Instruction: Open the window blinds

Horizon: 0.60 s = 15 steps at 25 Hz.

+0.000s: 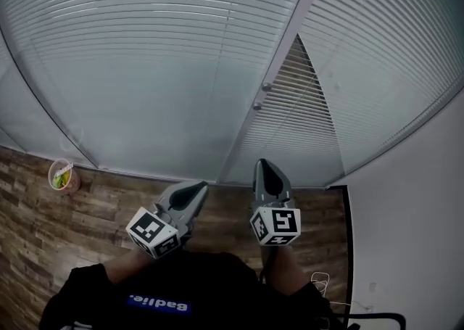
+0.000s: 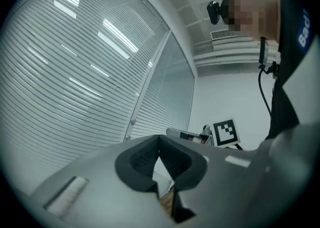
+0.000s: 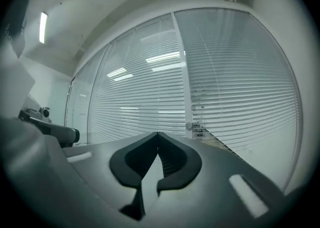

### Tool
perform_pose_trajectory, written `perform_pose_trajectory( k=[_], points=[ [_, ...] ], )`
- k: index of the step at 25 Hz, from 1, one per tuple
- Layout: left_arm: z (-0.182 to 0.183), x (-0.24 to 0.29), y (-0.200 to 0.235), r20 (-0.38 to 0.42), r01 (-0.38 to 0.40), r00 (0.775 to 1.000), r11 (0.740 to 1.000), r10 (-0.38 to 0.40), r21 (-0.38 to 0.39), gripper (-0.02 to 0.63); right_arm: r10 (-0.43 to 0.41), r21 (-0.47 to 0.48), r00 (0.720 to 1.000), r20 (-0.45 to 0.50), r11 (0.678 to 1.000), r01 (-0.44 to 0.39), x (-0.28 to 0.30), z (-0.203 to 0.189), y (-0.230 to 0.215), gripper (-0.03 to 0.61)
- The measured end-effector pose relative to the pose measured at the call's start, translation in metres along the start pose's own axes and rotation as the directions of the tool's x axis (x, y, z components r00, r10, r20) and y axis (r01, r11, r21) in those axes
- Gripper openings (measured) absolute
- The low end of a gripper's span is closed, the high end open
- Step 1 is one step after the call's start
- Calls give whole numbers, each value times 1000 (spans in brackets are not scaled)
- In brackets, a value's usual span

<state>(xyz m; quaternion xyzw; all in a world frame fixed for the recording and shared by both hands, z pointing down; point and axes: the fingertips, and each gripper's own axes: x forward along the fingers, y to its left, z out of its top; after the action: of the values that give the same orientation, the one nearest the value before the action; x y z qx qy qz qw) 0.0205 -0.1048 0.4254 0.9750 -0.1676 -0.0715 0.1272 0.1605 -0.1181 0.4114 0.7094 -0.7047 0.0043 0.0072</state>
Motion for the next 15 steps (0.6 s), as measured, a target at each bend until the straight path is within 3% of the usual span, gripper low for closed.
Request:
perform_pose_trajectory(
  k=[7,15],
  points=[
    [7,31,21,16,-11,1000,1000,12,-23,0,-19,-50,999,-49,999,16,39,-3,-24,4],
    [14,61,24,25,-41,999,999,40,5,0,-6,-119,997,-78,993,-3,78,-2,-53,17]
  ],
)
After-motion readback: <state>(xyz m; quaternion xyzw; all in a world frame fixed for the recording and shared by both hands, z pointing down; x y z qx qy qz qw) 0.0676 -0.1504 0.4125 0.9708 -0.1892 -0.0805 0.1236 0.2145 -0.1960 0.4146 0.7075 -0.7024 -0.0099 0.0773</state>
